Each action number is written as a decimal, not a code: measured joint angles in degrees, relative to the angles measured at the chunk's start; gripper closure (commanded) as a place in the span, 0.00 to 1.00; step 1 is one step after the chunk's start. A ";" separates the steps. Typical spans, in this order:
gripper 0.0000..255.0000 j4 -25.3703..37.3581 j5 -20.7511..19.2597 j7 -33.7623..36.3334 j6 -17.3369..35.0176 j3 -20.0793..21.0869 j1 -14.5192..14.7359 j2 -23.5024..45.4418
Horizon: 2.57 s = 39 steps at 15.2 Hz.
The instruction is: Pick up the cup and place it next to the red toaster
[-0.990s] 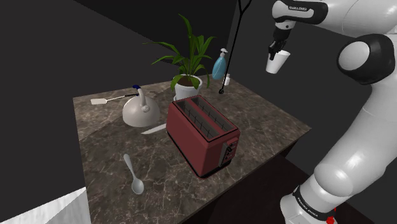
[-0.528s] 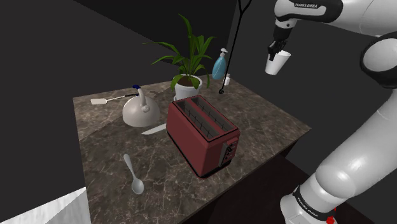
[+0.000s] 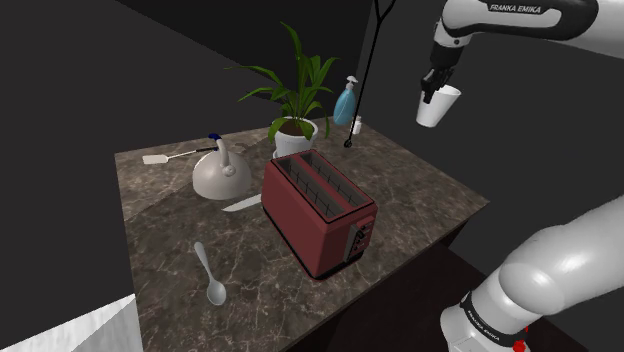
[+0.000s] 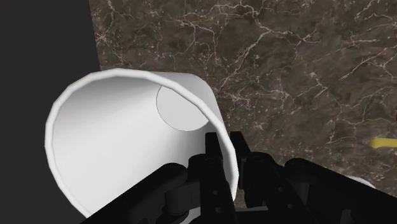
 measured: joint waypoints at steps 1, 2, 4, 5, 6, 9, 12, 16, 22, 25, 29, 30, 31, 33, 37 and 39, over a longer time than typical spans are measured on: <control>1.00 -1.68 -0.21 1.08 -0.30 0.75 0.30 -1.74; 1.00 -3.49 -0.36 2.49 -0.64 1.76 0.71 -3.60; 1.00 -6.54 -0.41 4.85 -1.41 3.53 1.38 -6.92; 1.00 -7.49 -0.31 5.91 -1.76 4.32 1.68 -8.00; 1.00 -8.60 -0.15 7.15 -2.36 5.31 2.06 -9.41; 1.00 -12.37 0.42 10.19 -3.50 7.73 2.96 -13.65; 1.00 -14.53 1.59 13.49 -5.56 10.65 4.08 -17.12; 1.00 -17.53 3.68 18.01 -7.76 14.59 5.70 -21.39; 1.00 -19.47 7.86 24.98 -11.88 20.97 8.32 -26.32; 1.00 -21.91 8.72 26.40 -10.85 22.06 8.87 -27.54; 1.00 -25.44 8.96 26.88 -8.21 22.22 9.11 -28.35; 1.00 -26.39 9.04 27.04 -7.53 22.29 9.19 -28.61; 1.00 -27.47 9.08 27.11 -6.78 22.29 9.26 -28.93; 1.00 -28.90 9.18 27.37 -5.49 22.41 9.35 -29.05; 1.00 -32.51 9.41 27.80 -2.75 22.57 9.61 -29.87; 1.00 -34.13 9.45 27.97 -1.32 22.62 9.68 -30.05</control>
